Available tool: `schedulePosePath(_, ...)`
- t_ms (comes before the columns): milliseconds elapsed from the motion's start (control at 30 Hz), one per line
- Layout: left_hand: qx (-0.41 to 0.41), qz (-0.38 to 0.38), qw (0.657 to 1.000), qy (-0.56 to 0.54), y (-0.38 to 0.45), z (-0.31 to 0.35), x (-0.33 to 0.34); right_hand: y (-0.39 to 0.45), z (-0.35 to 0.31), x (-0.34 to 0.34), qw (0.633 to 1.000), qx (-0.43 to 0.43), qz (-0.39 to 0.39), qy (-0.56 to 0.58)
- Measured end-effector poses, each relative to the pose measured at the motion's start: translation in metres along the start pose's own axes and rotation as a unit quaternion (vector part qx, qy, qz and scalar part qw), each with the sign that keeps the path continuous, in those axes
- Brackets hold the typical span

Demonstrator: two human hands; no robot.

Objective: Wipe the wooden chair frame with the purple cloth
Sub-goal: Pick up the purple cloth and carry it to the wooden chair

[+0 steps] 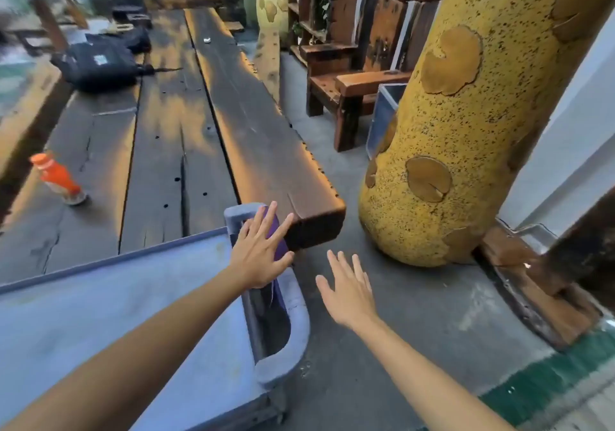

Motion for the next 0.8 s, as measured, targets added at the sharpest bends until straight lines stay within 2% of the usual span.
schedulePosePath(100, -0.044, -0.013, 0.999, 0.026, -0.008, -0.02, 0.01, 0.003, -0.016, 0.028, 0.996, 0.008, -0.068, 0.05)
schedulePosePath(167, -0.07, -0.024, 0.997, 0.029, -0.018, -0.033, 0.019, 0.0, -0.024, 0.046, 0.984, 0.062, -0.138, 0.096)
schedulePosePath(267, -0.103, -0.048, 0.993, 0.018, -0.027, -0.044, 0.03, -0.005, -0.034, 0.063, 0.928, 0.204, -0.207, 0.233)
schedulePosePath(333, -0.119, -0.058, 0.991, -0.001, -0.027, -0.049, 0.036, -0.006, -0.045, 0.074, 0.886, 0.256, -0.235, 0.307)
schedulePosePath(400, -0.12, -0.056, 0.991, -0.011, -0.022, -0.05, 0.038, 0.002, -0.054, 0.077, 0.87, 0.266, -0.224, 0.349)
schedulePosePath(500, -0.117, -0.052, 0.992, -0.013, -0.007, -0.053, 0.039, 0.019, -0.064, 0.069, 0.876, 0.232, -0.184, 0.381)
schedulePosePath(667, -0.128, -0.051, 0.99, -0.009, 0.023, -0.064, 0.044, 0.049, -0.064, 0.053, 0.931, 0.18, -0.079, 0.309)
schedulePosePath(733, -0.129, -0.055, 0.99, -0.015, 0.029, -0.066, 0.049, 0.058, -0.069, 0.044, 0.911, 0.181, -0.051, 0.368)
schedulePosePath(800, -0.131, -0.054, 0.99, -0.019, 0.035, -0.072, 0.053, 0.065, -0.079, 0.039, 0.868, 0.194, -0.055, 0.453)
Point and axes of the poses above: each hand's wrist, its own y-axis towards the middle knuckle, its own x-axis out of the palm, z = x × y, the point moved 8 cm from there along y, towards the middle knuckle, and after that the axes turned 15 degrees about z, right-handed, at the moved point
